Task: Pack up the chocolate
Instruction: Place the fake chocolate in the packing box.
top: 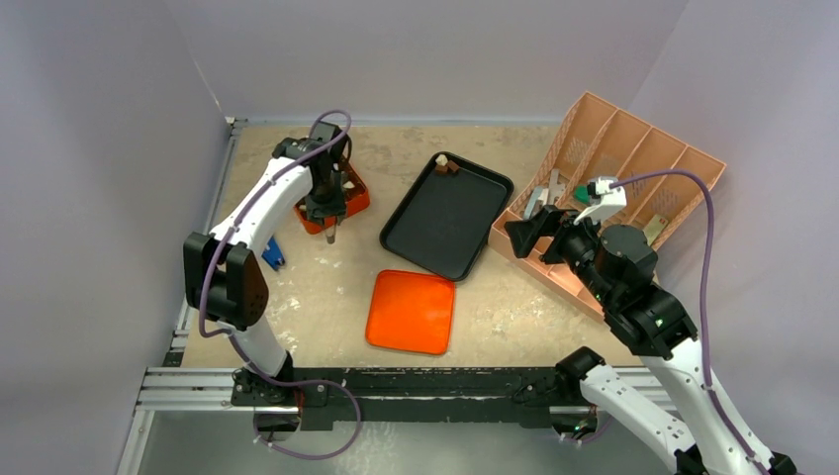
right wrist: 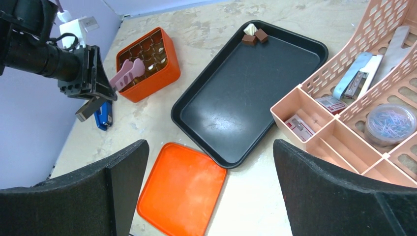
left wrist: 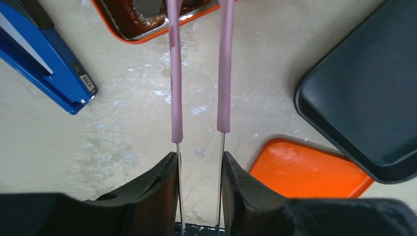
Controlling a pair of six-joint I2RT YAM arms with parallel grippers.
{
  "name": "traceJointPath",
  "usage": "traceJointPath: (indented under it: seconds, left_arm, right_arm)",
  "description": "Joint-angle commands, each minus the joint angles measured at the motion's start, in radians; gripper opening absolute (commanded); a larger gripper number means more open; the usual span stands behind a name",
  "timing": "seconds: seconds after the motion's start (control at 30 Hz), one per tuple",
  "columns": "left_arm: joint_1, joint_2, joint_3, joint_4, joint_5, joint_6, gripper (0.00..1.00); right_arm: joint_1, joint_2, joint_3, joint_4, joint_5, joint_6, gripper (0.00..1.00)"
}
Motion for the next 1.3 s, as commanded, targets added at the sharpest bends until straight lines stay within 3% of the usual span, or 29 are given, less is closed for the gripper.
traceJointPath:
  seconds: [0.0,0.3,0.57,0.87,1.27]
  left_arm:
    - [0.001,-0.031,0.089,0.031,0.056,0.027,0.32]
    - [-0.113,0.082,0.269,0.034,0.086,0.029,0.31]
    - [-0.263,0.293,0.523,0.015,0.083,0.011,0.33]
    - [-0.319,0.523,0.750,0.027,0.121,0.008,0.37]
    - [-0.318,0.627,0.783,0.081,0.094,0.035,0.40]
  right_arm:
    - [0.003,-0.004,0.016,0.017,0.008,0.000,0.99]
    - [0.004,0.002,0.017,0.019,0.003,0.003,0.98]
    - [0.004,0.010,0.036,0.006,0.028,-0.001,0.98]
    - [0.003,0.025,0.047,0.011,0.033,-0.002,0.98]
    - [0.004,0.048,0.050,0.035,0.036,-0.009,0.98]
